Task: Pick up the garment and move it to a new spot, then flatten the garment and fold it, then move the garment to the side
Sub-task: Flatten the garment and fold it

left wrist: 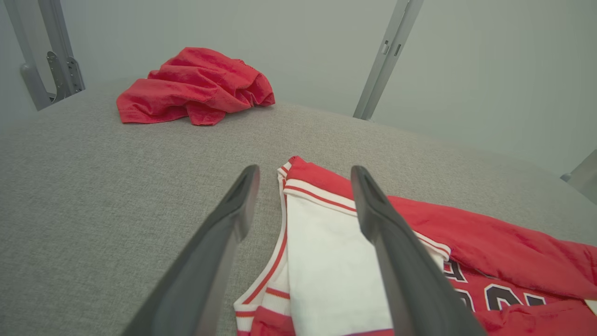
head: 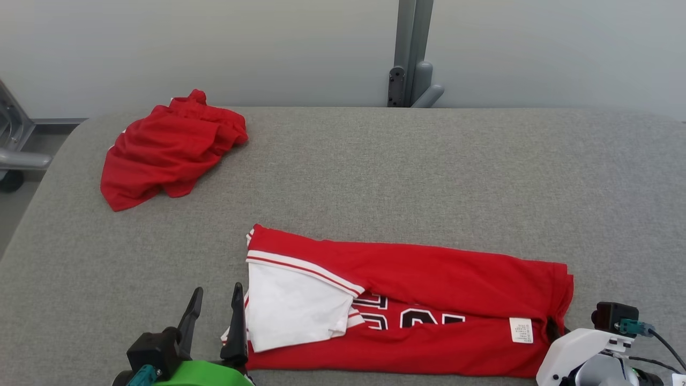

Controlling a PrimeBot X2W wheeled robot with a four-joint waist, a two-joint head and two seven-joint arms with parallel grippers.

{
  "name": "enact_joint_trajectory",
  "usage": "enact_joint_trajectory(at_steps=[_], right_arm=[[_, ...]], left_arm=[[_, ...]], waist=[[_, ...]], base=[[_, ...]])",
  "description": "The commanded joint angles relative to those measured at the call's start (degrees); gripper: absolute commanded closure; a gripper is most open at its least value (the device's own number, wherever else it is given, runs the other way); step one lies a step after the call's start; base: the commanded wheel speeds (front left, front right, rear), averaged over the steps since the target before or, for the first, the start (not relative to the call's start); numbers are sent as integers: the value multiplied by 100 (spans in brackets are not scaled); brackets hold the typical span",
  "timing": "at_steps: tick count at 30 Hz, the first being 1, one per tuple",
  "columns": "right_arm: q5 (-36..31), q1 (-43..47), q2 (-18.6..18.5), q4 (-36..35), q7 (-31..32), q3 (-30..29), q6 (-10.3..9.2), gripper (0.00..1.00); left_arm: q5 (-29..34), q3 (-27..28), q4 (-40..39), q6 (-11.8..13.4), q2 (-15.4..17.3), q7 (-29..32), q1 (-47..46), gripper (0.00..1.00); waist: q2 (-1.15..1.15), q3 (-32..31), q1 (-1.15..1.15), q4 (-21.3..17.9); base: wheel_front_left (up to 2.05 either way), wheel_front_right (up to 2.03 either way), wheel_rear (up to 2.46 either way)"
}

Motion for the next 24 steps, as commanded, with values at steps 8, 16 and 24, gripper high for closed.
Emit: enact_joint_trajectory(at_steps=[8,16,24], right_arm=[[430,40,-431,-368,74,158,-10,100],[521,245,-1147,-845,380,-101,-9,100],[281,452,-1330,-1604,697,-472,-8,100]], left_arm=[[-16,-46,-13,27,34,1,149,0],[61,-24,-94,66,31,-27,120,0],[121,84,-108,76,72,-52,69,0]], waist=[[0,-73,0,-356],[0,-51,0,-677],[0,-2,0,-947]], base=[[0,0,0],[0,0,0],[0,0,0]])
